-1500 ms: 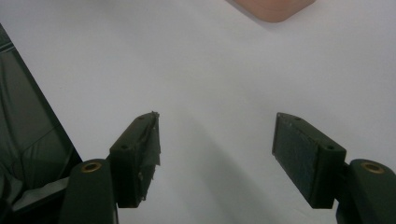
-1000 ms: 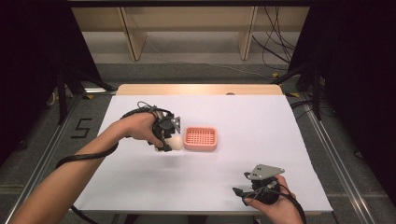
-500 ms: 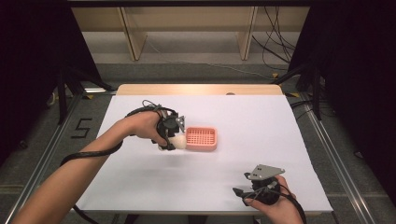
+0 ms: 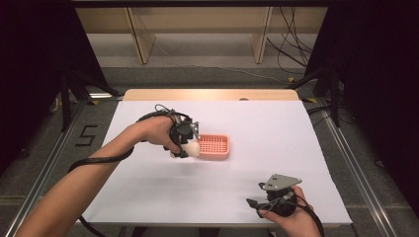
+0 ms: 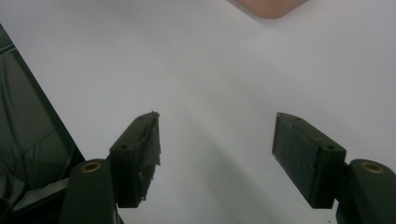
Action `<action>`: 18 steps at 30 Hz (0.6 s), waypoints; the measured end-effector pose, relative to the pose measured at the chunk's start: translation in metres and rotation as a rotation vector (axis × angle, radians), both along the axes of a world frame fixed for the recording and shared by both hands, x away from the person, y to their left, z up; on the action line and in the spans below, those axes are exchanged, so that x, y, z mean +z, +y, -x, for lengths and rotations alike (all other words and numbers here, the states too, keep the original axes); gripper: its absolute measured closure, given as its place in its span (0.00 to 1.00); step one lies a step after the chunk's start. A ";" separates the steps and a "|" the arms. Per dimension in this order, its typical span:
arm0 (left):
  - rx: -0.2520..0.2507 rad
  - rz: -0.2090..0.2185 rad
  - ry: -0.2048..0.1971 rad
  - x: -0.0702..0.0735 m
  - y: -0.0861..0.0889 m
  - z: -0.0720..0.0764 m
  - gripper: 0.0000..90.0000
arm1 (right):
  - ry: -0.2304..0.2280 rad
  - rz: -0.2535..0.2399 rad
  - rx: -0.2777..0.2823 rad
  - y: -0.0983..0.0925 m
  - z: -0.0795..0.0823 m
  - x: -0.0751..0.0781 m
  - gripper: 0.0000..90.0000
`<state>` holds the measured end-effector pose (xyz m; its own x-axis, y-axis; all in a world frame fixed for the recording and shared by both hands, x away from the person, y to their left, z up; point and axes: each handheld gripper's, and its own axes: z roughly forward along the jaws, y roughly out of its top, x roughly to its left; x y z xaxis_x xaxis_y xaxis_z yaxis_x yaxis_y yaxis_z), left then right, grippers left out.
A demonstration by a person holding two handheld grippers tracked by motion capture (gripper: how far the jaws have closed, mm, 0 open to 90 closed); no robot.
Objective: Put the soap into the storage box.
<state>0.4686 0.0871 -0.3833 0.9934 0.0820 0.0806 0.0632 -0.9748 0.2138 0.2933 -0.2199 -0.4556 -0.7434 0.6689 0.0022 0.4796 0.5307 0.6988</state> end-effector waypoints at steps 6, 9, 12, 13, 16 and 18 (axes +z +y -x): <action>-0.011 -0.007 -0.010 0.000 -0.005 -0.003 0.55 | -0.007 0.001 -0.001 -0.001 0.000 0.000 0.37; -0.014 -0.008 -0.011 0.000 -0.007 -0.004 0.55 | 0.004 0.002 -0.009 -0.001 0.001 0.000 0.37; -0.013 -0.007 -0.009 0.000 -0.009 -0.006 0.55 | 0.004 0.000 -0.009 -0.001 0.002 0.001 0.37; -0.011 -0.007 -0.006 0.000 -0.010 -0.006 0.55 | 0.007 0.000 -0.011 -0.001 0.002 0.001 0.37; -0.010 -0.003 -0.004 -0.001 -0.012 -0.007 0.55 | -0.007 0.000 -0.003 -0.002 0.001 0.000 0.37; -0.010 -0.002 -0.002 -0.001 -0.012 -0.008 0.55 | -0.011 -0.005 0.010 -0.002 0.000 0.000 0.37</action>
<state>0.4766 0.0746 -0.3843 0.9939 0.0724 0.0829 0.0534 -0.9759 0.2115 0.2931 -0.2219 -0.4561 -0.7497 0.6617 -0.0029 0.4668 0.5319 0.7065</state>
